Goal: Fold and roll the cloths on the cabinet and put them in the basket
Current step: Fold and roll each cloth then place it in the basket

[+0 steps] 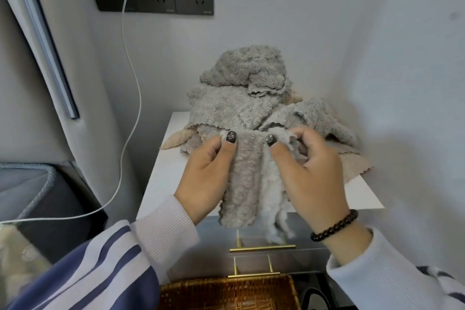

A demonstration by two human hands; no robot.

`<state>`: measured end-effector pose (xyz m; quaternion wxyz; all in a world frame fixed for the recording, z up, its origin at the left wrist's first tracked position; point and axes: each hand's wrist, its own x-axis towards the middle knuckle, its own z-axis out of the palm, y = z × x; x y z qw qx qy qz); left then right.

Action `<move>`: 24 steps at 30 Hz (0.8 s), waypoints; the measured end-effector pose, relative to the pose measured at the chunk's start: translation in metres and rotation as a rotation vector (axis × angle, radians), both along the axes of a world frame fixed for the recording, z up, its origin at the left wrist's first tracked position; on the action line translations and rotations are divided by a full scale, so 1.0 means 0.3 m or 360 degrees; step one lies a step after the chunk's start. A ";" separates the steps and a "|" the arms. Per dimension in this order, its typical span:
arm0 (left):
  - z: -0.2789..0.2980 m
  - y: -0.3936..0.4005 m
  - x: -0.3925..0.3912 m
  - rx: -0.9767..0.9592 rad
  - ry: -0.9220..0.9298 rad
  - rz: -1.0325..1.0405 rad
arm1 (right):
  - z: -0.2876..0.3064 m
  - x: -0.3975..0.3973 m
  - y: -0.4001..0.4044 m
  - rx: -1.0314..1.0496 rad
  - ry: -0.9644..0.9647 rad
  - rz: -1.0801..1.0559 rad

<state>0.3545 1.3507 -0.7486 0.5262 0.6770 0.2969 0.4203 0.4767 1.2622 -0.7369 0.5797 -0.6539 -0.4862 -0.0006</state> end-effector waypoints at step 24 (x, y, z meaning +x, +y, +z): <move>-0.025 -0.003 -0.078 -0.0284 -0.0012 -0.0416 | -0.081 -0.033 0.027 -0.0016 -0.0456 0.0136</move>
